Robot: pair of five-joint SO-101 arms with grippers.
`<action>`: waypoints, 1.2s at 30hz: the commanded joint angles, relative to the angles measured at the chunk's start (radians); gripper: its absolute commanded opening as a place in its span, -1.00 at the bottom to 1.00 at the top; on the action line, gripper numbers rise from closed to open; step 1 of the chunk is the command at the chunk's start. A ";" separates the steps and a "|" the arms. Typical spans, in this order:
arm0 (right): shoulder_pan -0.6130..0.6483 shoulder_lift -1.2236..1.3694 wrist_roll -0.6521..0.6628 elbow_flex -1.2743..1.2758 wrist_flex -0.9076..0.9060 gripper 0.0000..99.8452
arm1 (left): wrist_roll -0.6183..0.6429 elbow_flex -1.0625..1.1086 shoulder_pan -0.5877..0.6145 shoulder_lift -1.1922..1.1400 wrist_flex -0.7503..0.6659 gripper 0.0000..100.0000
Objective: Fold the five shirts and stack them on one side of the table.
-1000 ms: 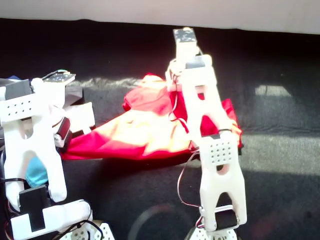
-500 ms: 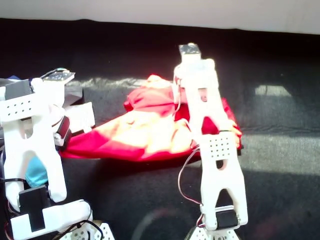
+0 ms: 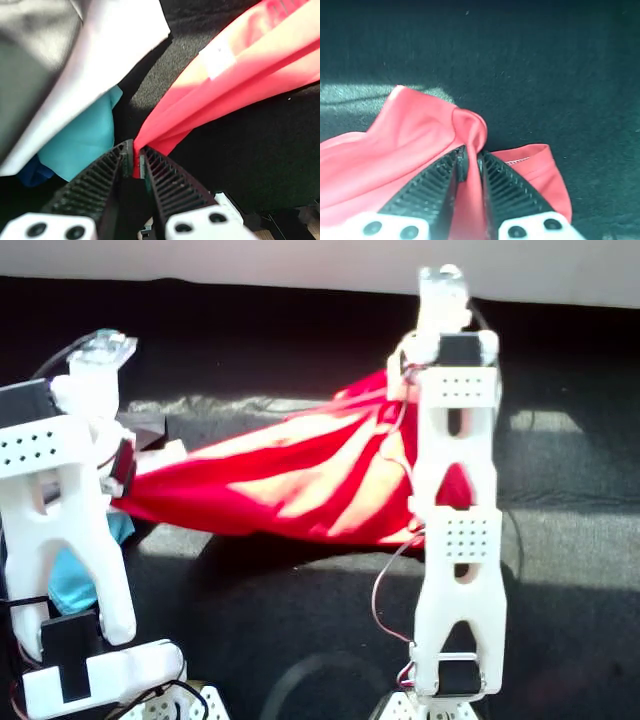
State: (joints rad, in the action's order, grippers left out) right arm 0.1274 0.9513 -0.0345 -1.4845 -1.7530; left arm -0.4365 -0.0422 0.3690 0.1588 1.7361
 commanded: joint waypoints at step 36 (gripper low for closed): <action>-0.177 -1.316 0.232 2.315 0.473 -0.98 | 0.075 0.495 -0.262 0.027 -0.124 -0.98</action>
State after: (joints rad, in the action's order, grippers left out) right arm -0.0384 -0.2977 0.1803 0.8263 -1.2820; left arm -0.3567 0.4672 0.1204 0.1588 1.6149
